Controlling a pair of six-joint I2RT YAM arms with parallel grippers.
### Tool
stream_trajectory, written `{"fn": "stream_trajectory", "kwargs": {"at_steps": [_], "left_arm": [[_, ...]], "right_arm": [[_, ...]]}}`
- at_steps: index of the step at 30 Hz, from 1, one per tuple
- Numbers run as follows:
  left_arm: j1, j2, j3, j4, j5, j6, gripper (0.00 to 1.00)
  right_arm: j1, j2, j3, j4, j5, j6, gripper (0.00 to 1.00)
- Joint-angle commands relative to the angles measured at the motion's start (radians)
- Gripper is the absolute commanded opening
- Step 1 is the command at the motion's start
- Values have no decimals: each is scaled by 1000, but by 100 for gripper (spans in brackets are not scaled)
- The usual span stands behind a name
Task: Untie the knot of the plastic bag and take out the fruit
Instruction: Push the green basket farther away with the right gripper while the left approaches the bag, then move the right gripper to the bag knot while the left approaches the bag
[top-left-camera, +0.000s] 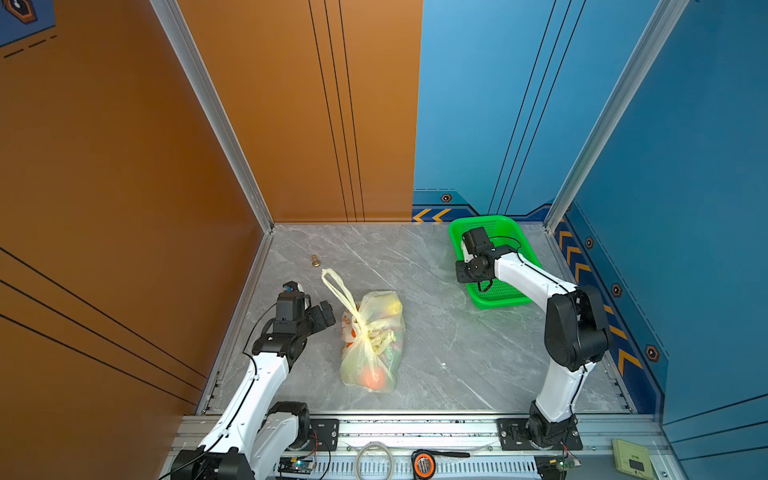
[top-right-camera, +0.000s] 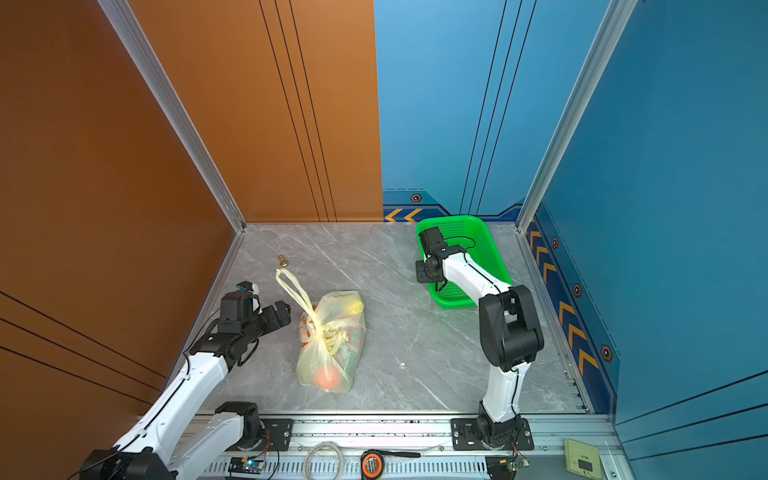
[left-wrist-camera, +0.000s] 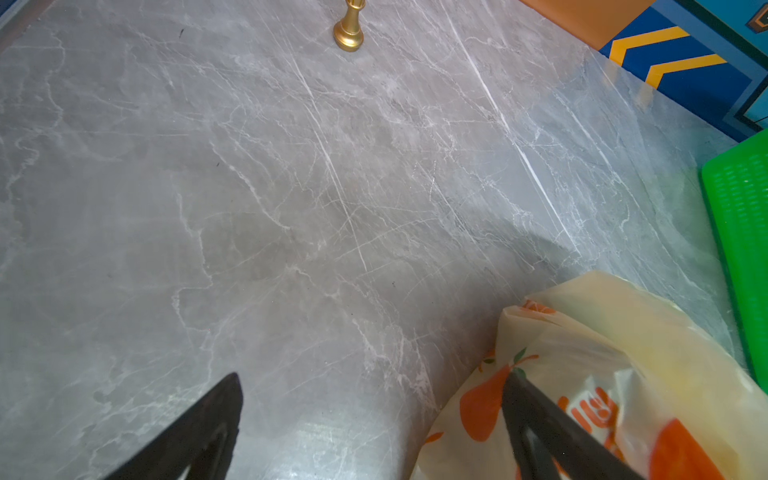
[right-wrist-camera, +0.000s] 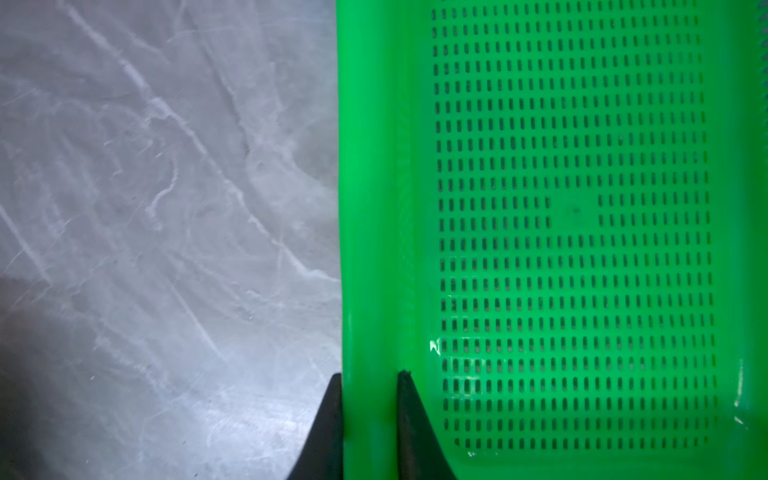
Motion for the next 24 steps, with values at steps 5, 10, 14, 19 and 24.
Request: {"fn": "stream_trajectory", "kwargs": {"at_steps": [5, 10, 14, 19, 24], "left_arm": [[-17, 15, 44, -21, 17, 19, 98], [-30, 23, 50, -29, 14, 16, 98], [-37, 23, 53, -41, 8, 8, 98], [-41, 14, 66, -81, -2, 2, 98], [-61, 4, 92, -160, -11, -25, 98]], "right_arm": [[-93, 119, 141, -82, 42, 12, 0], [-124, 163, 183, -105, 47, 2, 0], [-126, 170, 197, -120, 39, -18, 1], [-123, 120, 217, -155, 6, -31, 18], [-92, 46, 261, -230, 6, -65, 48]]}}
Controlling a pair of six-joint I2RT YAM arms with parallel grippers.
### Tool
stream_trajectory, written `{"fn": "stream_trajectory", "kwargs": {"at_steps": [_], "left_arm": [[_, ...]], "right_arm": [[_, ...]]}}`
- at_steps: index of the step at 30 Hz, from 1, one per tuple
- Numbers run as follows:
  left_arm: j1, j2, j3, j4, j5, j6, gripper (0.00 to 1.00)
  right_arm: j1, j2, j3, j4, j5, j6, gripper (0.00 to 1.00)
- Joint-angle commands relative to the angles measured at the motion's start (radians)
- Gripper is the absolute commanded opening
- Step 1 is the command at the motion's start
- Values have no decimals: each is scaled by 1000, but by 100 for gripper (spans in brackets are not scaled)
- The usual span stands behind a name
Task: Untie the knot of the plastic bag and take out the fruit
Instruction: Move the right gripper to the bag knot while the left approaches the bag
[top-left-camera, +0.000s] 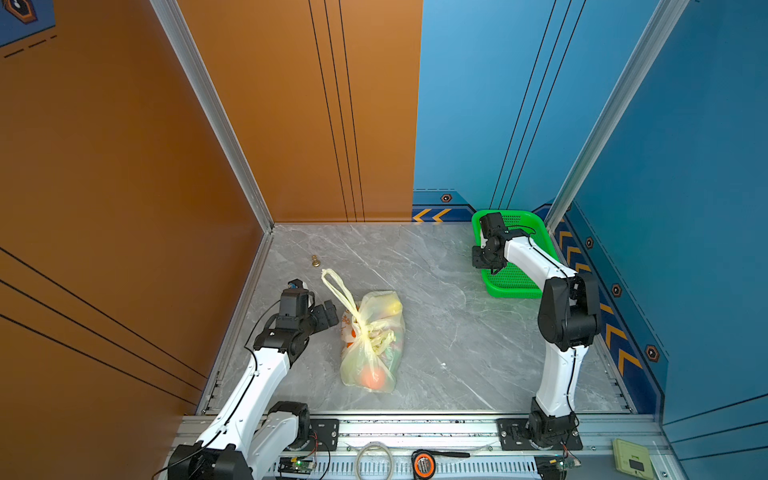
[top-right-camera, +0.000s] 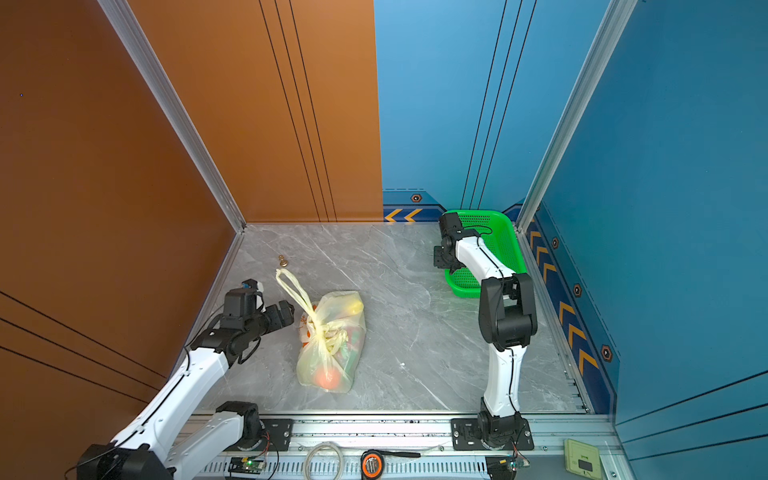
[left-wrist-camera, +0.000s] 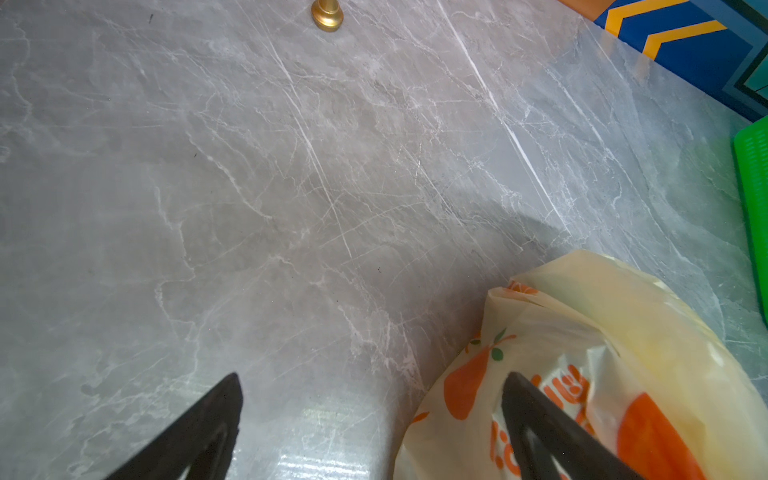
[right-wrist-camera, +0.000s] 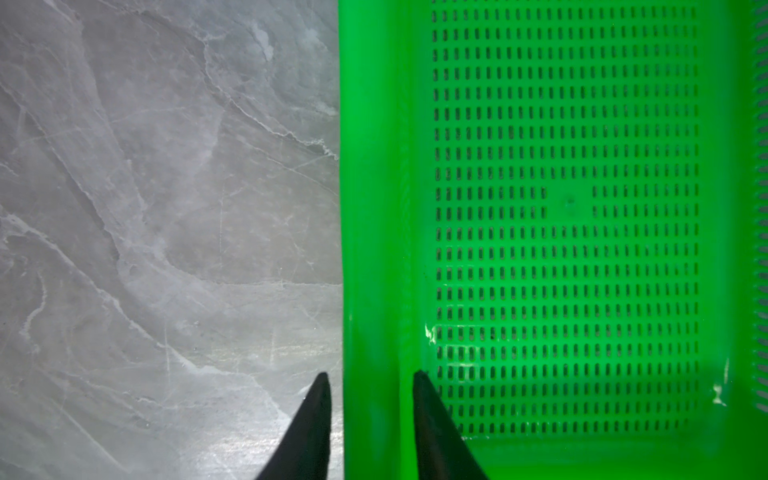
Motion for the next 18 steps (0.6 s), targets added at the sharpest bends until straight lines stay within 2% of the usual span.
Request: {"fn": "stream_trajectory", "kwargs": {"at_steps": [1, 5, 9, 14, 18], "left_arm": [[-27, -19, 45, -95, -20, -29, 98], [-70, -47, 77, -192, -52, -70, 99], [-131, -77, 102, -292, -94, -139, 100], [-214, -108, 114, -378, -141, -226, 97], [-260, -132, 99, -385, -147, -281, 95]], "right_arm": [[31, -101, 50, -107, -11, -30, 54], [84, -169, 53, -147, -60, -59, 68], [190, -224, 44, -155, -217, -194, 78], [334, -218, 44, -143, -452, -327, 81], [452, -163, 82, -144, -534, -422, 83]]}}
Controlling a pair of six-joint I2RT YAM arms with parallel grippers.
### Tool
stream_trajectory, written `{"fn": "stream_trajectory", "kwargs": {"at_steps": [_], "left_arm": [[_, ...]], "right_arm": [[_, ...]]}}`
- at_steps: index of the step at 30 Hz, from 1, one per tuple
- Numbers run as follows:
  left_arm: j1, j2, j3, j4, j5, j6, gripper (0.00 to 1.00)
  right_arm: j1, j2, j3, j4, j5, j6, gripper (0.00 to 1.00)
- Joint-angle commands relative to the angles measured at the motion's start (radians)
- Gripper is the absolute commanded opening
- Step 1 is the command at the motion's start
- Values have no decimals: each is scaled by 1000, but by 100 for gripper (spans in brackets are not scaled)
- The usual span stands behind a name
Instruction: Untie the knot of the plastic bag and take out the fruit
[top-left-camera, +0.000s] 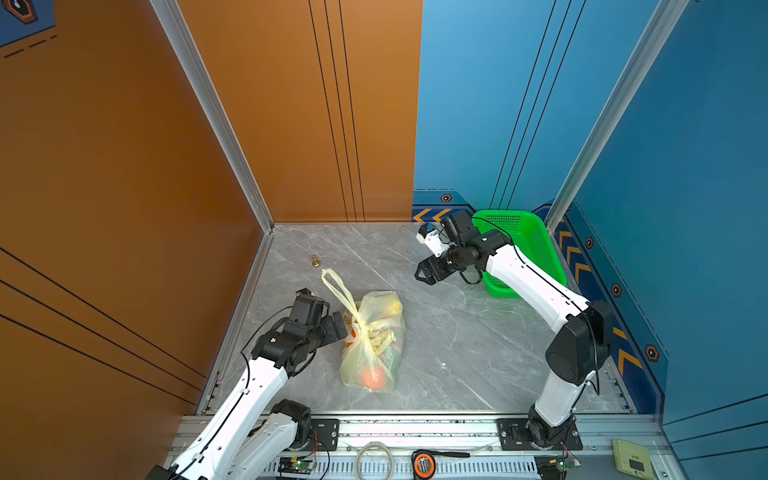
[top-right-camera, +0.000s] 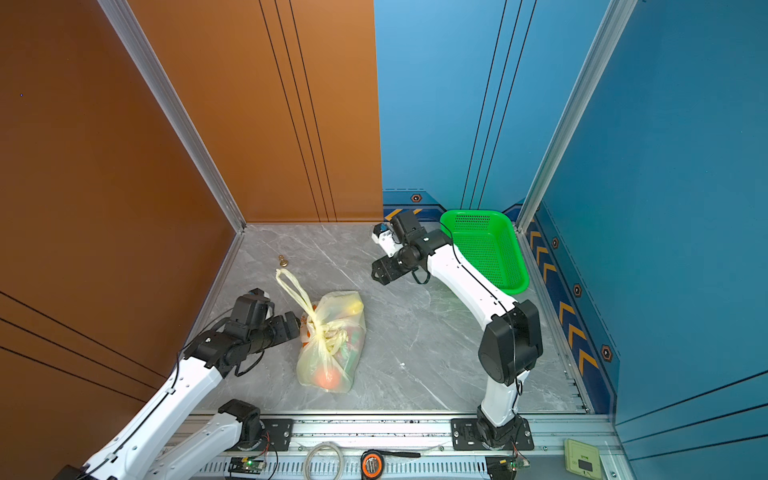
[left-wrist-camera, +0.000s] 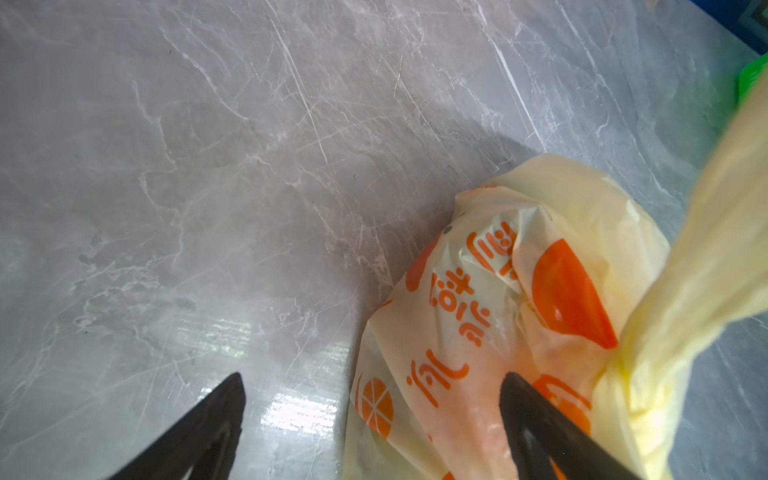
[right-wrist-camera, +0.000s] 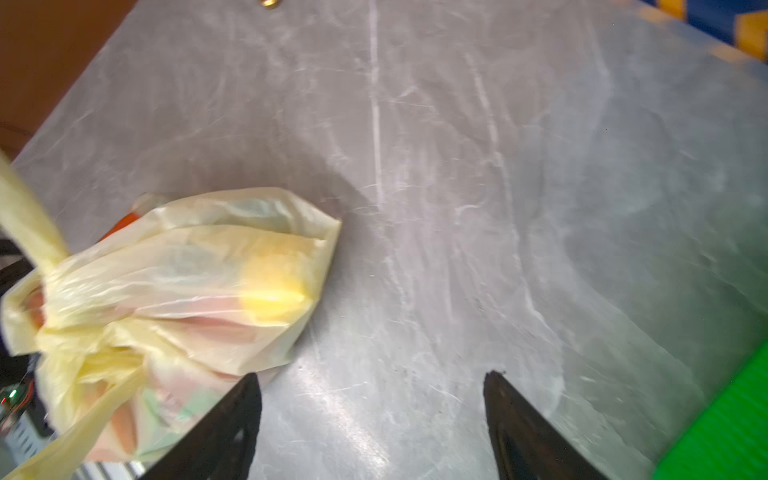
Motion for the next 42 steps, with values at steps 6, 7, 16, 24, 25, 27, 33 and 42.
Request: {"fn": "stream_trajectory", "kwargs": {"at_steps": [6, 7, 16, 24, 25, 27, 33, 42], "left_arm": [[-87, -50, 6, -66, -47, -112, 93], [-101, -54, 7, -67, -45, -119, 93], [-242, -66, 0, -82, -73, -195, 90], [-263, -58, -1, -81, -72, -208, 90], [-263, -57, 1, -82, -73, -207, 90], [-262, -54, 2, -82, -74, -207, 90], [-263, -36, 15, -82, -81, -196, 90], [-265, -4, 60, -81, -83, -167, 91]], "right_arm": [[181, 141, 136, -38, -126, -265, 89], [190, 154, 147, -37, -128, -279, 90], [229, 252, 194, -38, -94, -379, 88], [234, 363, 251, -35, -120, -432, 80], [234, 373, 256, -37, -123, -433, 77], [234, 387, 262, -36, -132, -432, 68], [210, 393, 284, -34, -137, -387, 16], [100, 311, 184, -7, -121, -298, 0]]}}
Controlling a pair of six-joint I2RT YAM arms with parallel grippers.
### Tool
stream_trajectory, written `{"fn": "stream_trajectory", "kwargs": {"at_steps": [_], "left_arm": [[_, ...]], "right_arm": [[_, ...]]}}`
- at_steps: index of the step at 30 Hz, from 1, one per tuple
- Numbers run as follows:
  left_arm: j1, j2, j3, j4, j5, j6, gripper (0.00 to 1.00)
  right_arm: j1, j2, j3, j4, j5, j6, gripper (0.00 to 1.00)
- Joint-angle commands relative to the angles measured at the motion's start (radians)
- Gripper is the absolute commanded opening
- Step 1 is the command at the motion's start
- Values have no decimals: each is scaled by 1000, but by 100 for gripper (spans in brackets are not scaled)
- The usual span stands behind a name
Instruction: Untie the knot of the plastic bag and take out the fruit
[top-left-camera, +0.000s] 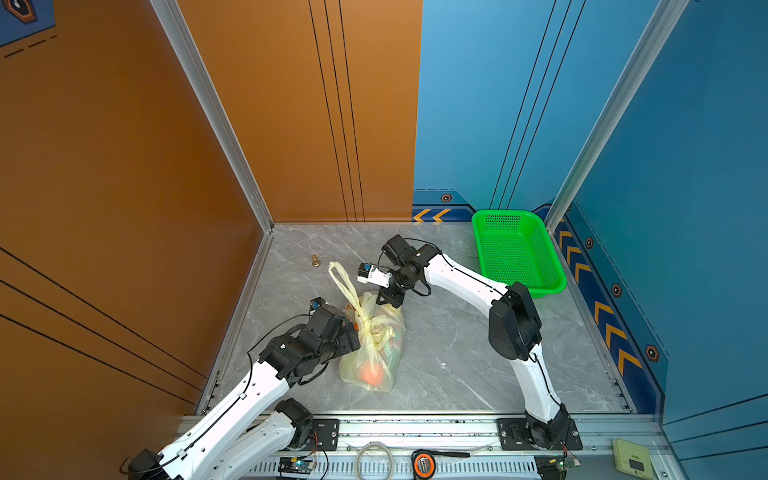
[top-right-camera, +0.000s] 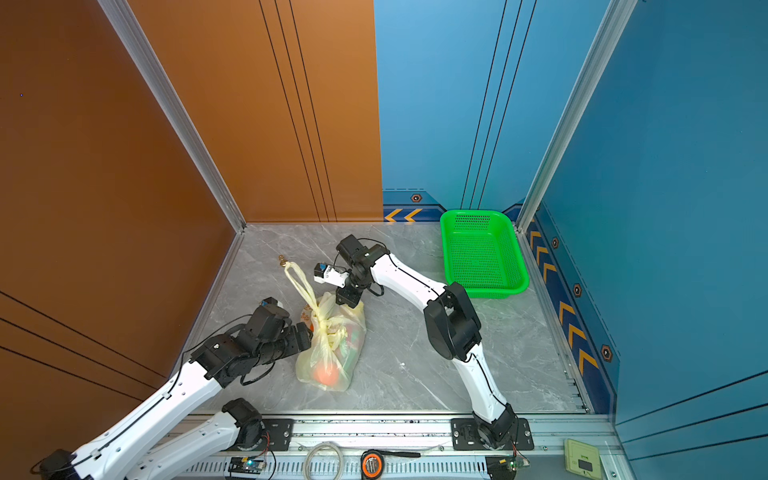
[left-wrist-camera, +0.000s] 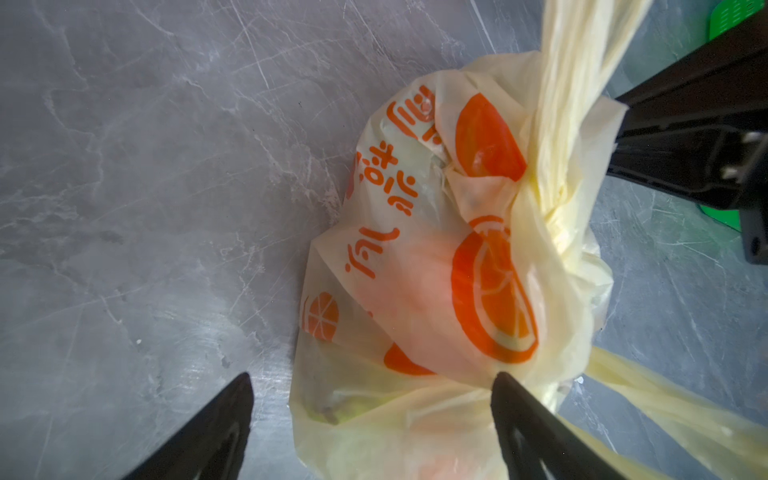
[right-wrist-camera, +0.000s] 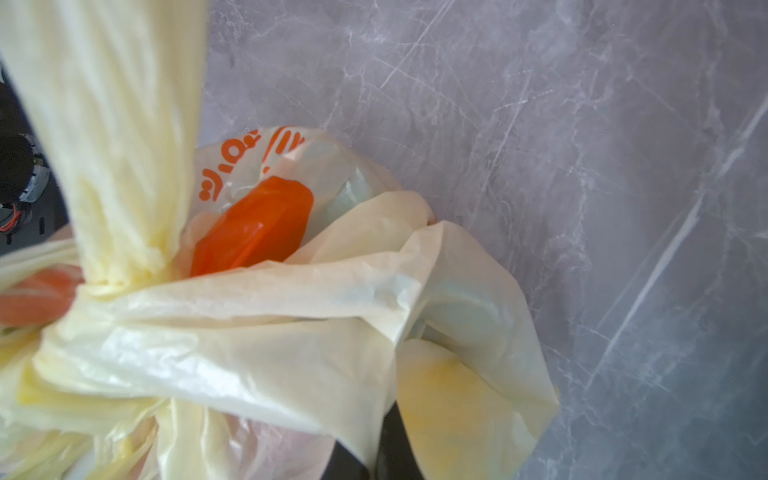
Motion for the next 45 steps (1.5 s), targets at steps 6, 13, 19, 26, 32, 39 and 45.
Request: {"fn": "stream_trajectory", "kwargs": {"at_steps": [6, 13, 19, 26, 32, 39, 45], "left_arm": [[-10, 24, 47, -18, -25, 40, 91], [-13, 55, 74, -6, -37, 66, 92], [7, 148, 133, 58, -11, 169, 94], [174, 270, 261, 90, 84, 386, 96], [294, 403, 375, 167, 214, 578, 93], [230, 641, 520, 174, 362, 759, 95], [201, 695, 504, 179, 351, 846, 89]], "right_arm": [[-136, -191, -242, 33, 67, 119, 0], [-176, -396, -529, 97, 108, 180, 0], [-176, -447, -607, 142, 142, 224, 0], [-198, -494, -567, 141, 148, 269, 18], [-184, -572, -570, 141, 126, 299, 37], [-150, -555, -518, 141, 154, 320, 56], [-77, -534, -486, 178, 236, 325, 70]]}}
